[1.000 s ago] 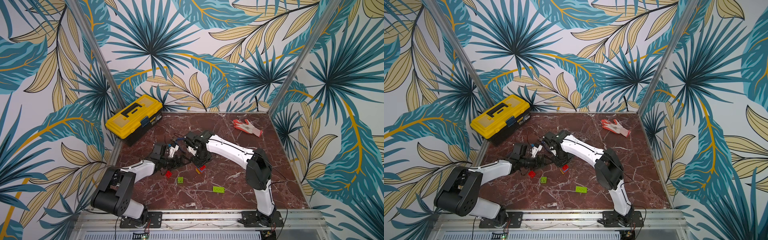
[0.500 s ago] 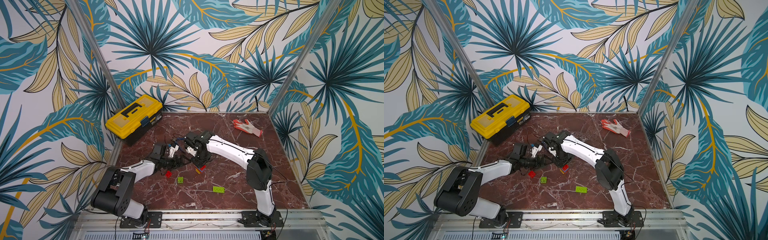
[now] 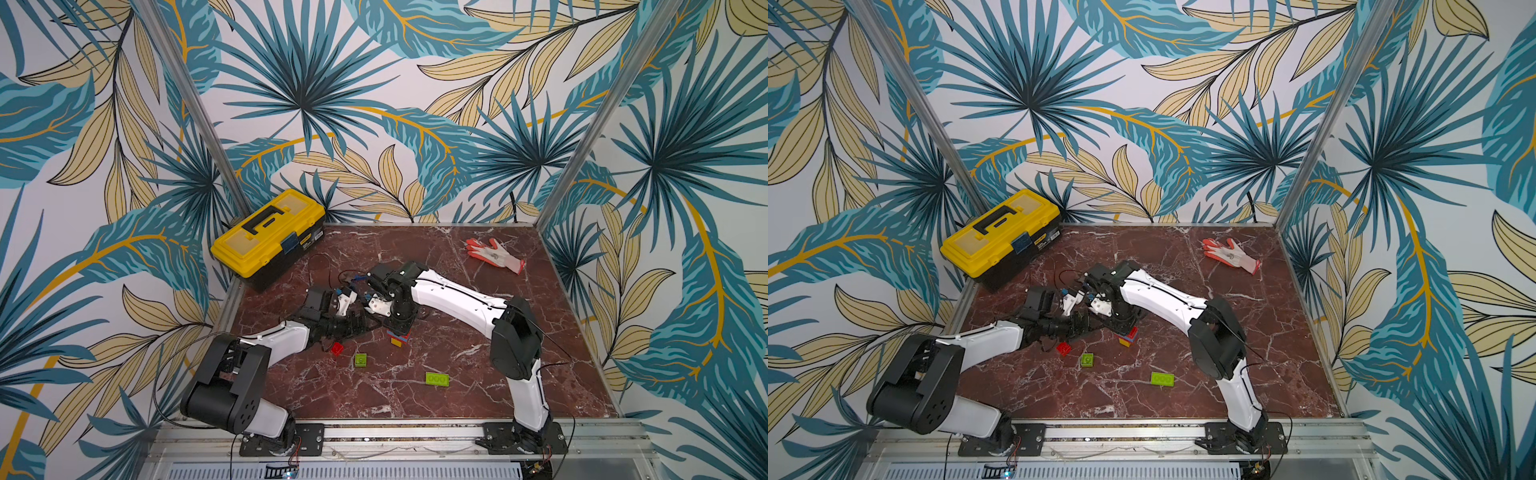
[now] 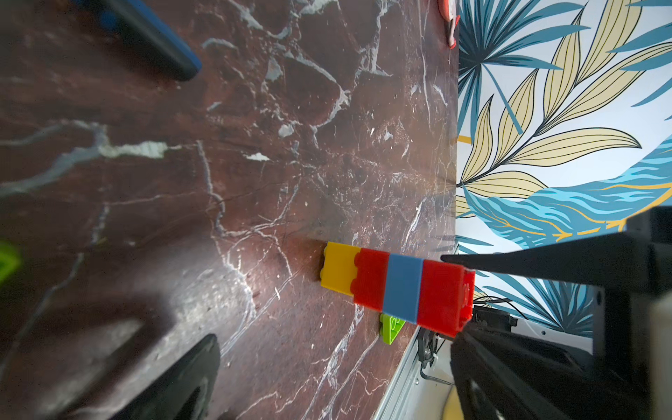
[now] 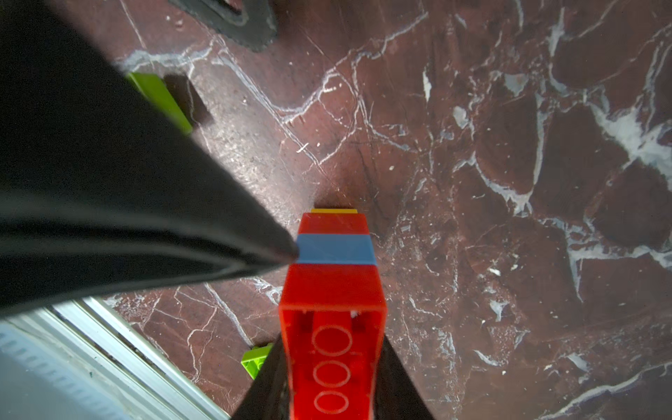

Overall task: Assemble a carrot with lego
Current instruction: Assemble the lego brick with the lego brick.

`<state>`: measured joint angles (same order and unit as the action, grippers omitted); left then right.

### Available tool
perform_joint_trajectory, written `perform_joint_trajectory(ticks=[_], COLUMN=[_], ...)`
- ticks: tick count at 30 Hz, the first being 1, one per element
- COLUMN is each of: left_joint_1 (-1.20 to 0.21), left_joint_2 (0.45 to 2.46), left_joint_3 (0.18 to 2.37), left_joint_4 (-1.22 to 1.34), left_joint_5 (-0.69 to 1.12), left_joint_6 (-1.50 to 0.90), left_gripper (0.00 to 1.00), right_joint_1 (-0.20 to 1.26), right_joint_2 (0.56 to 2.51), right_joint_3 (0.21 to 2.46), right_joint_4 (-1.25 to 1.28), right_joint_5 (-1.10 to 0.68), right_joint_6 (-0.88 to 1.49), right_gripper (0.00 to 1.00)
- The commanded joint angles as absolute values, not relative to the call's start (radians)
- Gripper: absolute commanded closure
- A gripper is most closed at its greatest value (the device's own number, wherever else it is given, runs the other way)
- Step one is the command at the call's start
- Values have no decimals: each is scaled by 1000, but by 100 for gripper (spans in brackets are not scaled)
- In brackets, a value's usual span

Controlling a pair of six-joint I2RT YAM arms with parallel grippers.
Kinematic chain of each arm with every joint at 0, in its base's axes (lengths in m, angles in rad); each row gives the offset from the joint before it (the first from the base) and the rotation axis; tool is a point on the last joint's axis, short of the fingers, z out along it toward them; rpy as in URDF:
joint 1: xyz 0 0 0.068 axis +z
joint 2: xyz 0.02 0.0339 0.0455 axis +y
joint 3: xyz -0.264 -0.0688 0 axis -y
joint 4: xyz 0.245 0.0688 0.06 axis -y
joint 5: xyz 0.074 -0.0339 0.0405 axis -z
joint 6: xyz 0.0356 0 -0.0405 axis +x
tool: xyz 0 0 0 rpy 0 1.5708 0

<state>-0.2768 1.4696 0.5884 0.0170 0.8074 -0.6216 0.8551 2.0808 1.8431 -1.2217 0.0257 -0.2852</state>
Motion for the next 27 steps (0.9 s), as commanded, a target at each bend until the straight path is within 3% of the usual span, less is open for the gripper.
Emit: perform_joint_trajectory(ticks=[1,6,20,23,24,27], left_joint_1=[-273,-271,-260,-253,-246,-198], left_joint_2=[1435,1413,1363,1324,1305,1245], left_joint_3=[574,578,637,660,669,695], left_joint_4=[21,2,-112,-182,-217,-361], left_joint_5=[814,801,751,720,701,611], left_joint_6=[-632,-633,-604,-583,-574,-550], left_gripper=[1,1,1,1,1,1], right_joint_1=[860,860,838,836,836,836], right_joint_2=[2172,2141,1978,1929,1907,1830], right_joint_3=[1812,1797,1804,1800,1794,1765], right_joint_4=[-1212,-1201,-1077,-1072,-1068,-1041], right_joint_5=[46,37,0,-11,-11,-1], right_joint_6=[-331,-327,-253,-225,-213,-184], right_gripper=[69,63,29,20,2,1])
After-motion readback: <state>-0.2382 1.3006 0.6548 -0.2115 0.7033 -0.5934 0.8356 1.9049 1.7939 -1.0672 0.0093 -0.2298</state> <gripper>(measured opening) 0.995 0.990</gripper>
